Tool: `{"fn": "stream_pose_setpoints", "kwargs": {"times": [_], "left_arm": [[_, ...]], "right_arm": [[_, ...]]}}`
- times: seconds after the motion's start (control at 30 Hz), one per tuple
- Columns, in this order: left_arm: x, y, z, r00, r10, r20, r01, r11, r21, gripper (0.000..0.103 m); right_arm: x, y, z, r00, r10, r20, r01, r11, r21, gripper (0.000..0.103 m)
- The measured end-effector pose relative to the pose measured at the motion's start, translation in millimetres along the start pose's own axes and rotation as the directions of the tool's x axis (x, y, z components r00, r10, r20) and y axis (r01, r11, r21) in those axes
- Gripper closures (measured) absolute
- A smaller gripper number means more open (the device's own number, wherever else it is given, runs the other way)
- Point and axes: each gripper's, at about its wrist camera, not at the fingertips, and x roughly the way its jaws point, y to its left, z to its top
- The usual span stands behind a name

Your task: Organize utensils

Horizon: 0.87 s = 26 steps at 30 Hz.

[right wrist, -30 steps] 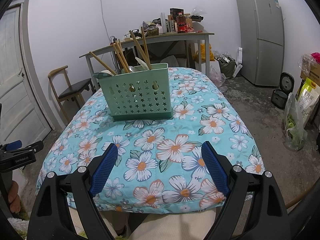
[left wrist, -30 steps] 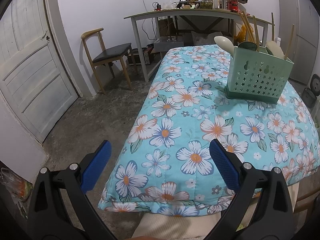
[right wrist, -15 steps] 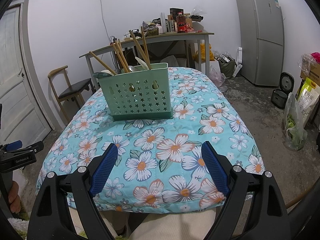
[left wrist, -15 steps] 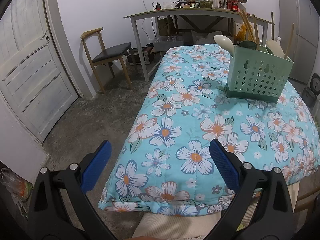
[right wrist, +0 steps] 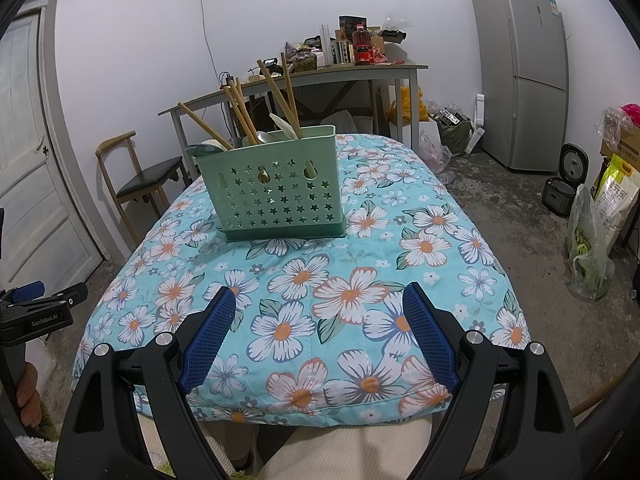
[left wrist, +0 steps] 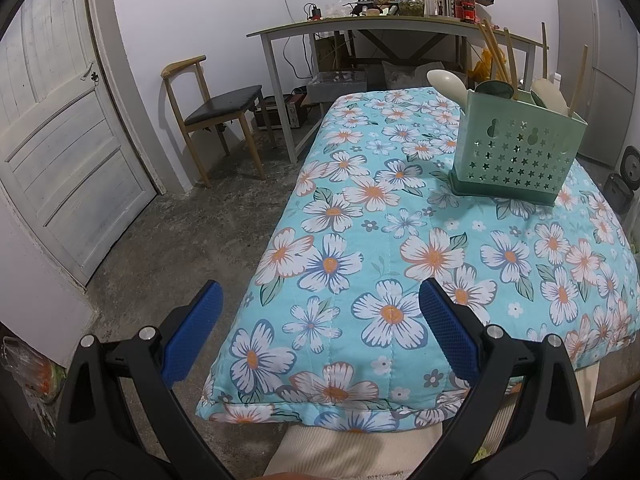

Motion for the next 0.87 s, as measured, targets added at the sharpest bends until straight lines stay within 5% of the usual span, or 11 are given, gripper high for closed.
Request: {"fn": "stream_pose_setpoints", "kwargs": {"times": [0.87], "left_arm": [[-0.3,-0.2,-3.0,1.000,0.000,-0.004,0.000,1.000,0.010,0.008]], "right_arm": [[0.5,-0.3,0.1,1.000,0.000,0.000,0.000,1.000,0.000,0.020]]}}
